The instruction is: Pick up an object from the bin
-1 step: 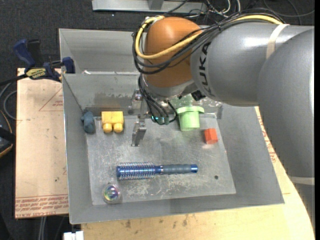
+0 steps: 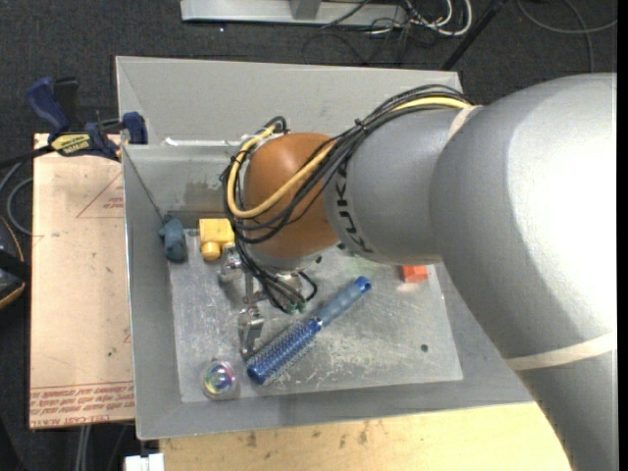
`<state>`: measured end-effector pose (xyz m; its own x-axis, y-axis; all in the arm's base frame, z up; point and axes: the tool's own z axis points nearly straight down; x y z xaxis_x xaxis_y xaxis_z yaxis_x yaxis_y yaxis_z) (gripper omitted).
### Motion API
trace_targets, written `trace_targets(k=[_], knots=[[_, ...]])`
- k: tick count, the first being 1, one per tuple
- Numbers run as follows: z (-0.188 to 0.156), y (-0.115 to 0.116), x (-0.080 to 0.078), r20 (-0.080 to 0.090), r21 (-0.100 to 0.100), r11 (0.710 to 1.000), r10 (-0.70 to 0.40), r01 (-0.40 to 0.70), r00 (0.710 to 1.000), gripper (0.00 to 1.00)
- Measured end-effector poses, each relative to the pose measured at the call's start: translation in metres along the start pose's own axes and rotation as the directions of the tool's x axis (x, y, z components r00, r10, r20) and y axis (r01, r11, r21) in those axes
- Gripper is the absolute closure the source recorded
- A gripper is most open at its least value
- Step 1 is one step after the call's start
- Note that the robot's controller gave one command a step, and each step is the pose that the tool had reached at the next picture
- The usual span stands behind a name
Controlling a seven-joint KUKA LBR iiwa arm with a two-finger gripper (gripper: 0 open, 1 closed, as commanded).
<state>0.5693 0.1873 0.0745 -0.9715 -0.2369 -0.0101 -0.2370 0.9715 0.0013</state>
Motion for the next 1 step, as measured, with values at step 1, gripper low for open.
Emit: trace_targets(k=[1], knots=[[-0.0027, -0.0488, 0.0770, 0.015, -0.001, 0.991, -0.133, 0.133, 0.991, 0.00]])
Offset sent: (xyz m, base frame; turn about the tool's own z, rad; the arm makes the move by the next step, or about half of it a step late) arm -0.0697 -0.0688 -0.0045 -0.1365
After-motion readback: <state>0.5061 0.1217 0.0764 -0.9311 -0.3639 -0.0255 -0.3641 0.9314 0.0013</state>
